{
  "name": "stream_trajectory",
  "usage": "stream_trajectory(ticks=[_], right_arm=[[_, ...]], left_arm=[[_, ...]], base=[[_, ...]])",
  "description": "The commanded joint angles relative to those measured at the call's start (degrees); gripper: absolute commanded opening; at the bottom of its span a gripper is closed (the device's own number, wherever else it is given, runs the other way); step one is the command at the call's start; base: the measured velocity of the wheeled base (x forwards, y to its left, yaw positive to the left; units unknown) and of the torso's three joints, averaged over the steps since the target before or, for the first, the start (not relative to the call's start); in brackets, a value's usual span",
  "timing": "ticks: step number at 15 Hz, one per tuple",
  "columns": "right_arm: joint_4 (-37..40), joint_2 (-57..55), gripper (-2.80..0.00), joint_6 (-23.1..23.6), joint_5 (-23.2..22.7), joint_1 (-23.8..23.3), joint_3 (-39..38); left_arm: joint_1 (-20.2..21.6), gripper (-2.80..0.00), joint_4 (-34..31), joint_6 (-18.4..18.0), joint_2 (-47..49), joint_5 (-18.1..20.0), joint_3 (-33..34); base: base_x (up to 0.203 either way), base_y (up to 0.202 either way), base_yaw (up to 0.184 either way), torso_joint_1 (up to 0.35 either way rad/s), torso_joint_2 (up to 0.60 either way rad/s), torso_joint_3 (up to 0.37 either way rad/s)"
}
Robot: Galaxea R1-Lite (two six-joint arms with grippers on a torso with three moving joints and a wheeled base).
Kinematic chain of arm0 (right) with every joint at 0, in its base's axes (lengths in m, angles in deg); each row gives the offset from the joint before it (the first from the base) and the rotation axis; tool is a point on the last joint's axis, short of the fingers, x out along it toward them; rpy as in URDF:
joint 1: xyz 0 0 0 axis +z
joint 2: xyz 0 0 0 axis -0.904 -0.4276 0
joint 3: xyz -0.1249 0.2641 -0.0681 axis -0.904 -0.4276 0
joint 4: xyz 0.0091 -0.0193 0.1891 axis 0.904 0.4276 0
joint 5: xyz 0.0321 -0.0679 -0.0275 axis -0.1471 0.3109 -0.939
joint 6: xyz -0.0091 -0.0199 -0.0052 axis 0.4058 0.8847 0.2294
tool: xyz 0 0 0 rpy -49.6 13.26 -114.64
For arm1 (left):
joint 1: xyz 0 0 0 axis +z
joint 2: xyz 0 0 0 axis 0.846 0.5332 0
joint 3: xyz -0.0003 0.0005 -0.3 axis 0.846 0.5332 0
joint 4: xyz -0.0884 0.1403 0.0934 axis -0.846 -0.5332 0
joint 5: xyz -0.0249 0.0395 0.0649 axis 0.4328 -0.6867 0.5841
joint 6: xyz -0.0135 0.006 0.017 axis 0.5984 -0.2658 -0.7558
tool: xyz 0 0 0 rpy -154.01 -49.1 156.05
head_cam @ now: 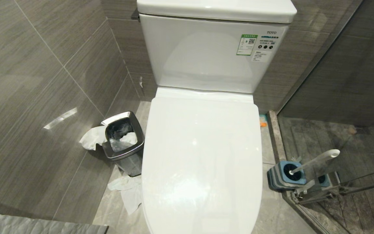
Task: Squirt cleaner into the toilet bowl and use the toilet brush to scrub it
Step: Use the left hand to lift the toilet lid slightly
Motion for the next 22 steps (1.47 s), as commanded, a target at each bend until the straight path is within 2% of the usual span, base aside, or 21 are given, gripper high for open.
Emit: stream_trajectory(ticks=[1, 12, 15, 18, 20, 22], right_arm=[[0.0, 0.0, -2.8, 0.0, 0.0, 0.0, 0.0], [0.2, 0.0, -2.8, 0.1, 0.0, 0.0, 0.0], [0.0, 0.0, -2.8, 1.6, -0.4, 0.0, -0.1], [-0.1, 0.0, -2.8, 9.3, -2.9, 0.0, -0.2], [-0.1, 0.0, -2.8, 9.6, -2.9, 0.0, -0.2], [0.0, 0.0, -2.8, 7.8, -2.9, 0.0, -0.2]], left_arm=[[0.0, -2.8, 0.0, 0.0, 0.1, 0.0, 0.0], [0.0, -2.8, 0.0, 0.1, 0.1, 0.0, 0.0], [0.0, -2.8, -0.2, -3.3, 0.1, 0.2, -0.1], [0.0, -2.8, -0.1, -6.5, 0.1, 0.9, -0.1], [0.0, -2.8, 0.0, -8.1, 0.1, 1.3, -0.1], [0.0, -2.8, 0.1, -7.8, 0.1, 1.3, -0.1]], base=[[0.0, 0.0, 0.0, 0.0, 0.0, 0.0], [0.0, 0.0, 0.0, 0.0, 0.0, 0.0], [0.0, 0.0, 0.0, 0.0, 0.0, 0.0], [0.0, 0.0, 0.0, 0.0, 0.0, 0.0], [0.0, 0.0, 0.0, 0.0, 0.0, 0.0], [0.0, 0.0, 0.0, 0.0, 0.0, 0.0]])
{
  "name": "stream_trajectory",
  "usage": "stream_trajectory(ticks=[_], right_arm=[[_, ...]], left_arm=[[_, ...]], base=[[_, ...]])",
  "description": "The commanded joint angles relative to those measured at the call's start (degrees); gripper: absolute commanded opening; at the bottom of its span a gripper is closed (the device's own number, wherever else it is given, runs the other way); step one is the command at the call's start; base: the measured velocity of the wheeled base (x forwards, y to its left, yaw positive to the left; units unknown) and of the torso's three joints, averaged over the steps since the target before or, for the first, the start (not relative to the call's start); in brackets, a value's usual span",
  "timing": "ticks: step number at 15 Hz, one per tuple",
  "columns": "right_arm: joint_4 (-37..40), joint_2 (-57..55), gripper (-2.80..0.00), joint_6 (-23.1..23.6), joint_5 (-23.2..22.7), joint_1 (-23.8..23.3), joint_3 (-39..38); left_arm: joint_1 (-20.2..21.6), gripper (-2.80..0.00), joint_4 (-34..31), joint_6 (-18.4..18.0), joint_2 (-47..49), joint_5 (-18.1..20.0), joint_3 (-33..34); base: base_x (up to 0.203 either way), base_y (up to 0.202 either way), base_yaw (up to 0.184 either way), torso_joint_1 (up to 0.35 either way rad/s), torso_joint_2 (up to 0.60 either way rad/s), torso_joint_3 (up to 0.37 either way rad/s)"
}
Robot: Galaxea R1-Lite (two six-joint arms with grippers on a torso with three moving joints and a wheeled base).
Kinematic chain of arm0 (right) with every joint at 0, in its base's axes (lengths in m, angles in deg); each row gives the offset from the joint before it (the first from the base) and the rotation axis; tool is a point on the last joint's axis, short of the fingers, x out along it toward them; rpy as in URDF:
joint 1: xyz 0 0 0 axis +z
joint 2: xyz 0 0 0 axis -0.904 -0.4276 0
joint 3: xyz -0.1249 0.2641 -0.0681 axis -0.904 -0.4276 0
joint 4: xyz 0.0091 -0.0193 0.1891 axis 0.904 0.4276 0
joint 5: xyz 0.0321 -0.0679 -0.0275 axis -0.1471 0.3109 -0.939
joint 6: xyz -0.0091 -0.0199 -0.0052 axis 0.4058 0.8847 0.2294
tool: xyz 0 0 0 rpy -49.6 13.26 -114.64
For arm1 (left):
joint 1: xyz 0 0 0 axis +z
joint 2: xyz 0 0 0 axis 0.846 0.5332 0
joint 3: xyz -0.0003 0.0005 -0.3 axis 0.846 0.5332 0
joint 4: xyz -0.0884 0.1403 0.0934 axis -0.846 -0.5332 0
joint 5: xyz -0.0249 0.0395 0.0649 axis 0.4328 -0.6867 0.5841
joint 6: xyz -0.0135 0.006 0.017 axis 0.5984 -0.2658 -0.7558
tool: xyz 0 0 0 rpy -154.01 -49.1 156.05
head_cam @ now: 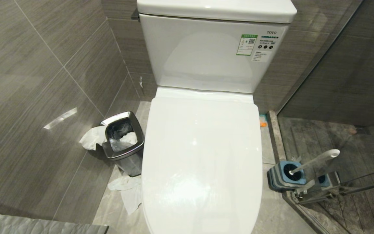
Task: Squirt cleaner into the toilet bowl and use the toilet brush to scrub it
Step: Use the left hand to lift the toilet lid slightly
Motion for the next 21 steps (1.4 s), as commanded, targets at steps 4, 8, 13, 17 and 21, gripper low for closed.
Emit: stream_trajectory(ticks=[4, 8, 13, 17, 21], right_arm=[[0.0, 0.0, -2.8, -4.6, 1.3, 0.0, 0.1], [0.1, 0.0, -2.8, -4.7, 1.3, 0.0, 0.1], [0.5, 0.0, -2.8, -4.6, 1.2, 0.0, 0.2], [0.3, 0.0, -2.8, -4.4, 1.1, 0.0, 0.1], [0.2, 0.0, -2.8, -4.6, 1.2, 0.0, 0.1]], left_arm=[[0.0, -2.8, 0.2, 4.0, 0.1, -0.3, 0.1], [-0.1, -2.8, -1.0, 0.4, 0.3, 1.5, -7.8], [0.0, -2.8, -4.3, -5.6, 10.8, 7.0, -24.3], [0.2, -2.8, -4.5, -7.3, 23.8, 7.0, -35.7], [0.3, -2.8, -4.5, -8.9, 39.2, 6.8, -47.4]], base=[[0.0, 0.0, 0.0, 0.0, 0.0, 0.0], [0.0, 0.0, 0.0, 0.0, 0.0, 0.0], [0.0, 0.0, 0.0, 0.0, 0.0, 0.0], [0.0, 0.0, 0.0, 0.0, 0.0, 0.0], [0.0, 0.0, 0.0, 0.0, 0.0, 0.0]])
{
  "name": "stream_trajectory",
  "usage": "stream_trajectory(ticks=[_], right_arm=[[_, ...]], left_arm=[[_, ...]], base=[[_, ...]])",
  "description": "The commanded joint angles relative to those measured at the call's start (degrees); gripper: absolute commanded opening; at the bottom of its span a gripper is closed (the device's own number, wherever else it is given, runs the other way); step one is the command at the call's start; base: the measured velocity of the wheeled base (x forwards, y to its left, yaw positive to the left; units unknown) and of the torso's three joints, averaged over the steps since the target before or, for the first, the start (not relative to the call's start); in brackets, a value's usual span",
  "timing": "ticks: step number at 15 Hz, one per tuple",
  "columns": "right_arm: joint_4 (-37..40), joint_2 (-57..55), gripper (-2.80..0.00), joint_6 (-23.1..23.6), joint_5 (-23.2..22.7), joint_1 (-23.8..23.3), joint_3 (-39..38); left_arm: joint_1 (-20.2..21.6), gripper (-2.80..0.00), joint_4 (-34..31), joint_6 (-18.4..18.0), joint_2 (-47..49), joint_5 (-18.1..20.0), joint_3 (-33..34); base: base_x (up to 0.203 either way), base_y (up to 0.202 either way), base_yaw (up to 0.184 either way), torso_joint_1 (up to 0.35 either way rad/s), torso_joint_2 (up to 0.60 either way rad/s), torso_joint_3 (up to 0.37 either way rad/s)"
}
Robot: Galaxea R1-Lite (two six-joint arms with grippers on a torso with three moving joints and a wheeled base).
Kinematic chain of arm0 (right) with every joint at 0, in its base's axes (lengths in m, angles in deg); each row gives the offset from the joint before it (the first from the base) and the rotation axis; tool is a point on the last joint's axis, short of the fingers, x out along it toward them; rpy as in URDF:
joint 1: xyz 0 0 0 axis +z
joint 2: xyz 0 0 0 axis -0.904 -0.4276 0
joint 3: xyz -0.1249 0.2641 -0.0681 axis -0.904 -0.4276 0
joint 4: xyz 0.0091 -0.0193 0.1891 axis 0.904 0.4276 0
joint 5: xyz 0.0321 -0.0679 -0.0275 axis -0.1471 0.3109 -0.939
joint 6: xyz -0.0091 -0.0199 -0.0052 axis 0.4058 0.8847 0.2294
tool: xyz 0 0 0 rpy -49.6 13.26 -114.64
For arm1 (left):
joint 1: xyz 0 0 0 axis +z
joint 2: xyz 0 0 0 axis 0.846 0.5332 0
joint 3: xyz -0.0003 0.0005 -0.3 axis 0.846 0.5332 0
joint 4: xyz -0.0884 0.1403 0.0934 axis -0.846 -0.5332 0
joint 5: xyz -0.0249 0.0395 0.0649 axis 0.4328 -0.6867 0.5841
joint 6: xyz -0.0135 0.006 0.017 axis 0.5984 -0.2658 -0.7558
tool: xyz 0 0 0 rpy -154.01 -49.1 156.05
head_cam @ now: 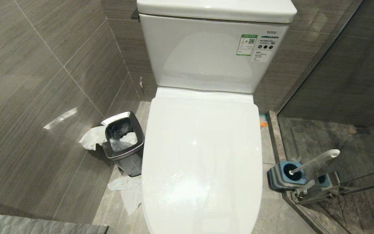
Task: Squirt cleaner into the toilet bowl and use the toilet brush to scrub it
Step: Use the left hand to lift the toilet lid slightly
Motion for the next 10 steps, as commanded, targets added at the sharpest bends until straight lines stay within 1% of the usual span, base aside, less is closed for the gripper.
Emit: stream_trajectory(ticks=[1, 7, 10], right_arm=[[0.0, 0.0, -2.8, 0.0, 0.1, 0.0, -0.1], [-0.1, 0.0, -2.8, -0.6, 0.2, 0.0, -0.2], [-0.2, 0.0, -2.8, -0.5, 0.3, 0.0, -0.2]], left_arm=[[0.1, -2.8, 0.1, -0.6, 13.6, 0.0, -7.7], [-0.3, -2.8, 0.2, -1.5, 32.6, -0.5, -20.4], [-1.8, -2.8, 0.0, -2.1, 41.0, -0.7, -25.3]], base=[[0.0, 0.0, 0.0, 0.0, 0.0, 0.0], [0.0, 0.0, 0.0, 0.0, 0.0, 0.0], [0.0, 0.0, 0.0, 0.0, 0.0, 0.0]])
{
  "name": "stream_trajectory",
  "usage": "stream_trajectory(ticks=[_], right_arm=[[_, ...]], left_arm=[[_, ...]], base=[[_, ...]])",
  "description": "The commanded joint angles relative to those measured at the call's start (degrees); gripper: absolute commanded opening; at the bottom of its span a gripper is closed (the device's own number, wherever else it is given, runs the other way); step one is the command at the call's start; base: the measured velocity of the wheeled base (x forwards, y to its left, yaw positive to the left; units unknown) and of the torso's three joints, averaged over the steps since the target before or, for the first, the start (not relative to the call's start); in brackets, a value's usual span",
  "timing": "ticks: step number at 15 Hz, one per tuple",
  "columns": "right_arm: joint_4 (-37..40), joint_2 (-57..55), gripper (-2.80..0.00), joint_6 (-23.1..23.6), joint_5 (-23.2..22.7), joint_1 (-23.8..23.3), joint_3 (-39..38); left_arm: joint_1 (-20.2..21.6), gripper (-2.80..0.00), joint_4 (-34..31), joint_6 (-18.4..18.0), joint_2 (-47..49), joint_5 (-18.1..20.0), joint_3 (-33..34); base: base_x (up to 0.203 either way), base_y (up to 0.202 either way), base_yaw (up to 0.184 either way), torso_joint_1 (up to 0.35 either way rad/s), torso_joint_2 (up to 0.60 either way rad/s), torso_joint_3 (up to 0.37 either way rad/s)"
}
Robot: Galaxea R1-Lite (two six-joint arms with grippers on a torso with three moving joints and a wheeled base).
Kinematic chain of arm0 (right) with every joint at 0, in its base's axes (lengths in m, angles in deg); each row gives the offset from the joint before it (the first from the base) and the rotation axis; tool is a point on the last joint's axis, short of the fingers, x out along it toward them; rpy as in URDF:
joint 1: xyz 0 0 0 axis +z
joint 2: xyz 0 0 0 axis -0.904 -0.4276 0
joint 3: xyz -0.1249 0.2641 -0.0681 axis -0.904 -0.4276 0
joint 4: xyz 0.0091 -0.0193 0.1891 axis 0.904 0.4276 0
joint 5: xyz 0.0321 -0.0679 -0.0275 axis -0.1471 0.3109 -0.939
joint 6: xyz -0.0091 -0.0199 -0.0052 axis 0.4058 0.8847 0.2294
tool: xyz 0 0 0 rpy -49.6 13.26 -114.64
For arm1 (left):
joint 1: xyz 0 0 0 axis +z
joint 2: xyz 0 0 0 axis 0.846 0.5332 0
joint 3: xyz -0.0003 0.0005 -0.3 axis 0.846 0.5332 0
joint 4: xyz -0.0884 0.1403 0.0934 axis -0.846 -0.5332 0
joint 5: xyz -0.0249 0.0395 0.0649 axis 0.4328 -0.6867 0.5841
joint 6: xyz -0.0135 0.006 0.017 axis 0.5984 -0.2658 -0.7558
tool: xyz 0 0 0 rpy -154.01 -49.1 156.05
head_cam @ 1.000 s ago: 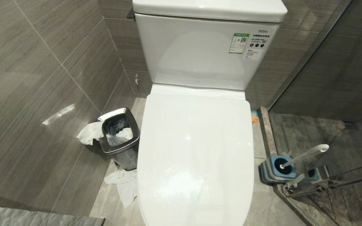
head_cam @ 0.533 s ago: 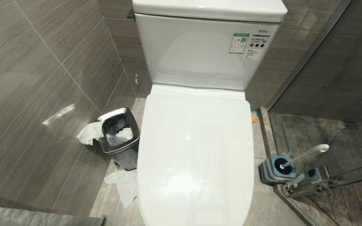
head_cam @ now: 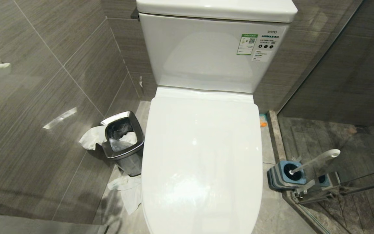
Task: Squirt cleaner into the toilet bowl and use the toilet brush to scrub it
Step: Use the left hand to lift the toilet lid slightly
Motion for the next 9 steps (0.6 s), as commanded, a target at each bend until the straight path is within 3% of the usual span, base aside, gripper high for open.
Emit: stream_trajectory(ticks=[1, 7, 9], right_arm=[[0.0, 0.0, -2.8, -0.1, -0.1, 0.0, 0.0], [0.1, 0.0, -2.8, -0.1, -0.1, 0.0, 0.0], [0.0, 0.0, -2.8, -0.1, -0.1, 0.0, 0.0]], left_arm=[[-1.6, -2.8, -0.3, -0.6, 9.4, 0.0, -2.9], [-2.5, -2.8, -0.5, -0.4, 24.2, 1.3, -3.8], [-2.2, -2.8, -0.2, 0.2, 29.3, 3.8, -4.4]], base=[[0.0, 0.0, 0.0, 0.0, 0.0, 0.0], [0.0, 0.0, 0.0, 0.0, 0.0, 0.0], [0.0, 0.0, 0.0, 0.0, 0.0, 0.0]])
